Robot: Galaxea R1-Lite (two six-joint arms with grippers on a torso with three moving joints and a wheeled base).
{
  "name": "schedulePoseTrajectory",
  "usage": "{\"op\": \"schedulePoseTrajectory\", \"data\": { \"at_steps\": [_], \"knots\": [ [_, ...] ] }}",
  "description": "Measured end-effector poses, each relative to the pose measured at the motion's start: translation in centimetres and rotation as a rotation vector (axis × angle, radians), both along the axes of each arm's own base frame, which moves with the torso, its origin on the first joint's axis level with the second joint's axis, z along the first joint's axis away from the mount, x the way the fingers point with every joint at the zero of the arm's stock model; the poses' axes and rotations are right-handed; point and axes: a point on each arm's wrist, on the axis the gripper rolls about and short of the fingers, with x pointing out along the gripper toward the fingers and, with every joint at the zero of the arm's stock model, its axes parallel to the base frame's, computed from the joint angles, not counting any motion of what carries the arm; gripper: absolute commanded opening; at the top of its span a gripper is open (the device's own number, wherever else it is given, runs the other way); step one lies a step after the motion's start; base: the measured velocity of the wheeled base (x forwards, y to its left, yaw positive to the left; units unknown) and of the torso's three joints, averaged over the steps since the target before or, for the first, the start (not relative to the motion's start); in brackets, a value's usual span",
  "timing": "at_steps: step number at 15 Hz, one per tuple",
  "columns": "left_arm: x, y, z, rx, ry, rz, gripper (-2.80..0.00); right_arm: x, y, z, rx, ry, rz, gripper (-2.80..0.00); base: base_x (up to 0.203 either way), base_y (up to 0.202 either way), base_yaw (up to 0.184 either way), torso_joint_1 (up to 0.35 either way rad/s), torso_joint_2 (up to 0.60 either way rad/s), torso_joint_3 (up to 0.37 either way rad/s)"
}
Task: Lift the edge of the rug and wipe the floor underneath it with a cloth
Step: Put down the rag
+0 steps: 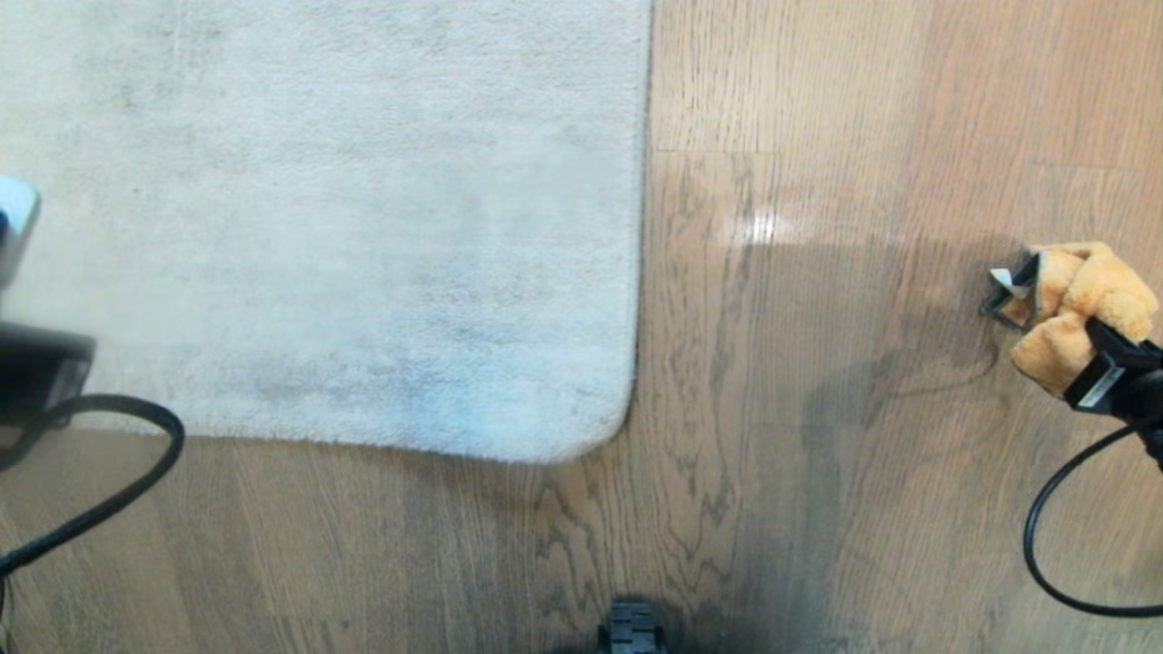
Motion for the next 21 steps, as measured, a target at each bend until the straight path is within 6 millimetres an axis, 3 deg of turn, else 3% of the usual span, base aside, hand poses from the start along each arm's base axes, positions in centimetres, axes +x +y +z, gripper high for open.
{"op": "schedulePoseTrajectory", "data": {
  "at_steps": [9, 21],
  "knots": [
    [1.1, -1.2, 0.2, -0.007, 0.007, -0.032, -2.80, 0.4, -4.1, -1.2, 0.004, 0.052, -0.113, -2.80, 0.000, 0.000, 0.000, 0.000, 0.00, 0.000],
    [3.3, -3.3, 0.0, -0.033, -0.011, -0.052, -2.80, 1.1, -4.7, -3.0, 0.020, 0.132, -0.063, -2.80, 0.000, 0.000, 0.000, 0.000, 0.00, 0.000]
  ]
}}
